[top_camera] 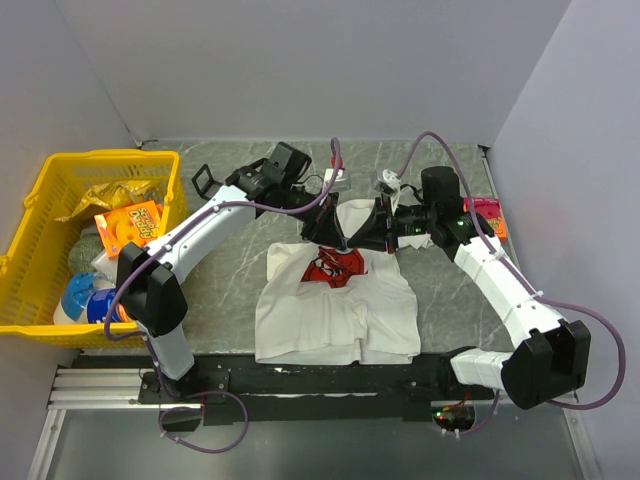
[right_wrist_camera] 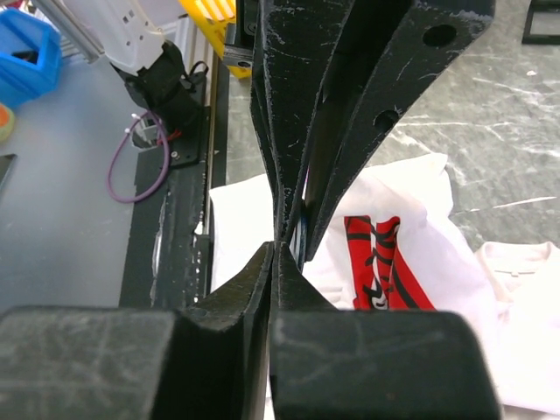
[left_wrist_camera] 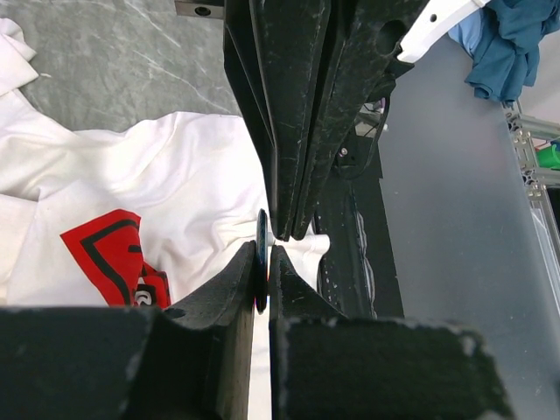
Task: Remove the brooch from the garment
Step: Close the brooch.
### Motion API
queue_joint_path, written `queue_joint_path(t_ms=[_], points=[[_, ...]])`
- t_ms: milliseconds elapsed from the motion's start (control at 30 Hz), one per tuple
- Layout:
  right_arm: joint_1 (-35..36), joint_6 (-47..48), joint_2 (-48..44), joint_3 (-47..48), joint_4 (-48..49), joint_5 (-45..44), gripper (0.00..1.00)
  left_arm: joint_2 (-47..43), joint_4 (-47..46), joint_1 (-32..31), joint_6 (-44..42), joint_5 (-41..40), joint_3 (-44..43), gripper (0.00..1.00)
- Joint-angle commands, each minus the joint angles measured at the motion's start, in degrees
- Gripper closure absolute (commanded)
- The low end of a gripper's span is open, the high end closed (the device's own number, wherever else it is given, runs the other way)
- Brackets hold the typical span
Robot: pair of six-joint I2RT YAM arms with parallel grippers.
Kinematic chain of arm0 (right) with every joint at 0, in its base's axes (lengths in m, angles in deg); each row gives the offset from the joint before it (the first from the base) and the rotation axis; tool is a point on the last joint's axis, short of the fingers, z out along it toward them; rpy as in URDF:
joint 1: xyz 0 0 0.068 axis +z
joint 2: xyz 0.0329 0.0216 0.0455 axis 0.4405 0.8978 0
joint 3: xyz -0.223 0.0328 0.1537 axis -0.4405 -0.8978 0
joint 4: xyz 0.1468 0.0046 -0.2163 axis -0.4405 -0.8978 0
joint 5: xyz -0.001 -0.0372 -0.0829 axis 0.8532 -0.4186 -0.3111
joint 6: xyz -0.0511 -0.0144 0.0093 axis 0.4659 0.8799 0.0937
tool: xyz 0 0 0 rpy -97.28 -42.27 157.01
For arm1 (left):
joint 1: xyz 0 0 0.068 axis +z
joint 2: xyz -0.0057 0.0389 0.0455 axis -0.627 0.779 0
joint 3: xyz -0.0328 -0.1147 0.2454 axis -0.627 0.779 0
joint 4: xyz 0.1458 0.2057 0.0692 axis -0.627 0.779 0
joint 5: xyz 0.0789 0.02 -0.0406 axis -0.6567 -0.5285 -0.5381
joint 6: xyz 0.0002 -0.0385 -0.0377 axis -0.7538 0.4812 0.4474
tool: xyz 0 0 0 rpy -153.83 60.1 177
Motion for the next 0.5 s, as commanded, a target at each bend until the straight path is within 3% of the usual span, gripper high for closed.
queue_joint_path(t_ms=[0,300,467], points=[[0.28,3.57,-0.03,0.91,-2.19,0.20,1.00,-1.79,0.52,-0.58,-2.06,1.92,-1.77,0.87],[0.45,4.37,0.14,0.56,-2.11,0.64,1.00,-2.75,-2.73,-0.58,0.23,1.92,-0.71,0.87],[0.37,3.66,-0.56,-0.23,-0.87,0.38,1.00,-3.28,-4.74,-0.58,1.54,1.92,0.25,0.76]])
